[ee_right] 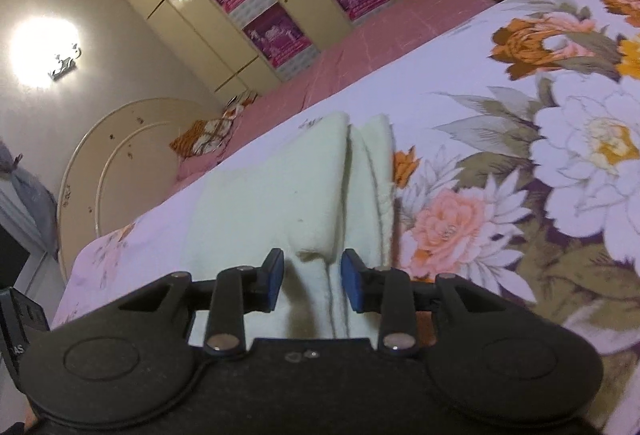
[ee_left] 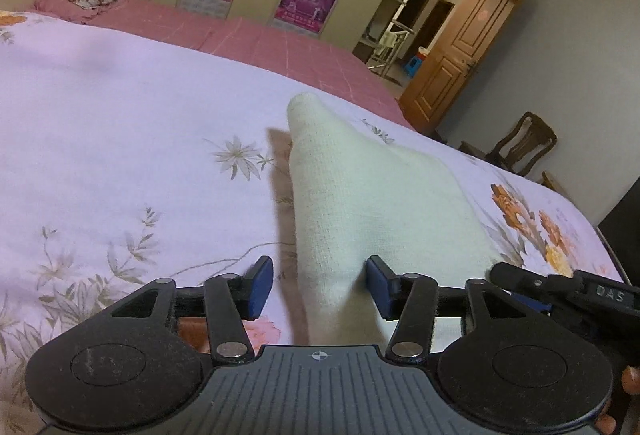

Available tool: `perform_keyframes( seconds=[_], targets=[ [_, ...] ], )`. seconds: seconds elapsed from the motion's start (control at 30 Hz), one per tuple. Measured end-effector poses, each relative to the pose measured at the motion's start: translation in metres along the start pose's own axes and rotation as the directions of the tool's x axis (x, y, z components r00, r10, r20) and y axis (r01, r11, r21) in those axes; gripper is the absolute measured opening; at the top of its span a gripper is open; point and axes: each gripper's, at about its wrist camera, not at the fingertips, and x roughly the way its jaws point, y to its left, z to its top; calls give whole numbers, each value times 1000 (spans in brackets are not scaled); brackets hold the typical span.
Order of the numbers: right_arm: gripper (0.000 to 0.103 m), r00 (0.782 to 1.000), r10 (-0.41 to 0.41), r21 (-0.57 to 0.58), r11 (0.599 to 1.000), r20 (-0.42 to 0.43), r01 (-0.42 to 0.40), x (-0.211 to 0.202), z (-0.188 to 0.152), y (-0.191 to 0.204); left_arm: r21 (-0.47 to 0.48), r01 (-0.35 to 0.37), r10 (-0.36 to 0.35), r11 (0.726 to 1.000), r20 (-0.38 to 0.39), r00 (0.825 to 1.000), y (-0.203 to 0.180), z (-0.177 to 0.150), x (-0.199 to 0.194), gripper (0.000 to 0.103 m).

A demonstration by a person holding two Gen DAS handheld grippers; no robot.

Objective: Fold small clothes

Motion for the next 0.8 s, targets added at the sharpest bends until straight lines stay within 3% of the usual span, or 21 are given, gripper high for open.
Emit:
perform_keyframes(
  seconds=[0.1, 0.2, 0.27, 0.33, 0.57, 0.8],
  targets=[
    [31, 1000, -16, -9, 1000, -14, 16, 7, 1, 3, 9, 6, -6, 1000, 7, 1000, 4, -1, 2, 53],
    [24, 999, -38, -60, 998, -13, 37, 9, -1, 14, -4, -14, 15, 1000, 90, 996, 6, 2, -3, 52],
    [13, 998, -60, -108, 992, -5, 59, 6, -5, 24, -12, -22, 23, 1000, 60, 998, 8, 5, 4, 52],
    [11, 996, -85, -157, 984, 22, 87, 2, -8, 34, 8, -23, 23, 1000, 46, 999, 3, 5, 9, 52],
    [9, 986, -113, -218, 966, 126, 139, -29, -10, 45, 88, 20, -25, 996, 60, 998, -29, 7, 7, 52],
    [10, 987, -146, -157, 976, 66, 154, -10, -15, 12, 105, 16, -16, 994, 1, 1000, -28, 1, 22, 53]
  ],
)
